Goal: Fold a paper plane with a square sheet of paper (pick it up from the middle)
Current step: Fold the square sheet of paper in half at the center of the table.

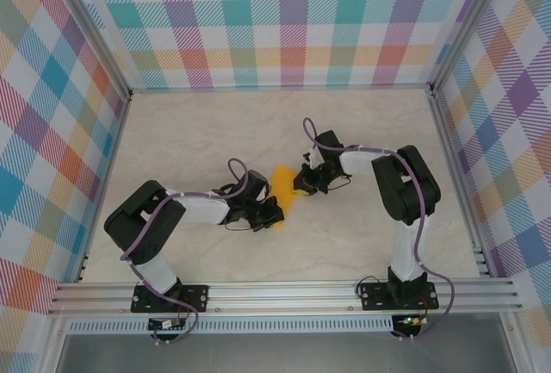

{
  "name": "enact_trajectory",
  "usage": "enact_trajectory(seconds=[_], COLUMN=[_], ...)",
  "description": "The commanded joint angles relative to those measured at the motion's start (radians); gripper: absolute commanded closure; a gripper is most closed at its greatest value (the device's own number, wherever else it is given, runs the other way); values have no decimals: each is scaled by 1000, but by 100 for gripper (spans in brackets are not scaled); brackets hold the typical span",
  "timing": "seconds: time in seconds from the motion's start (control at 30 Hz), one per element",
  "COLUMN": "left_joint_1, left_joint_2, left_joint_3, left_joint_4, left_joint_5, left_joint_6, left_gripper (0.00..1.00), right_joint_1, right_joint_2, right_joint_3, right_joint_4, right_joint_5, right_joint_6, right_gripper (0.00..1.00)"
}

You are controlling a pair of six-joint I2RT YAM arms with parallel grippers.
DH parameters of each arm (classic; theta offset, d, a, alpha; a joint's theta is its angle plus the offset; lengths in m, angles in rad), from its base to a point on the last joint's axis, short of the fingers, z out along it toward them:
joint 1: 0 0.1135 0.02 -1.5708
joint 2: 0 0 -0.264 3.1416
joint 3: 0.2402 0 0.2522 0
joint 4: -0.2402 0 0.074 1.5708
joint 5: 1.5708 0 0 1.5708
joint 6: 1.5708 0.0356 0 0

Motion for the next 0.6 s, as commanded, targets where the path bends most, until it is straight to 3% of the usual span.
enact_trajectory(seconds=[0.0, 0.2, 0.37, 0.57], left_joint_1=[-15, -14, -15, -15], left_joint_2=[28, 10, 9, 12], left_joint_3=[-61, -54, -49, -48], left_joint_4=[-200, -197, -197, -192], left_joint_5=[-51, -52, -53, -56], left_joint_6=[-7, -2, -3, -3], left_gripper=[100, 100, 100, 100], right_joint_1=[-87, -99, -45, 52], right_joint_2=[48, -10, -126, -110], right_joint_3=[66, 107, 4, -76], right_joint_4=[25, -29, 17, 74], right_joint_5=[209, 262, 175, 75], right_joint_6=[-10, -16, 4, 50], right_gripper=[94, 94, 93, 93])
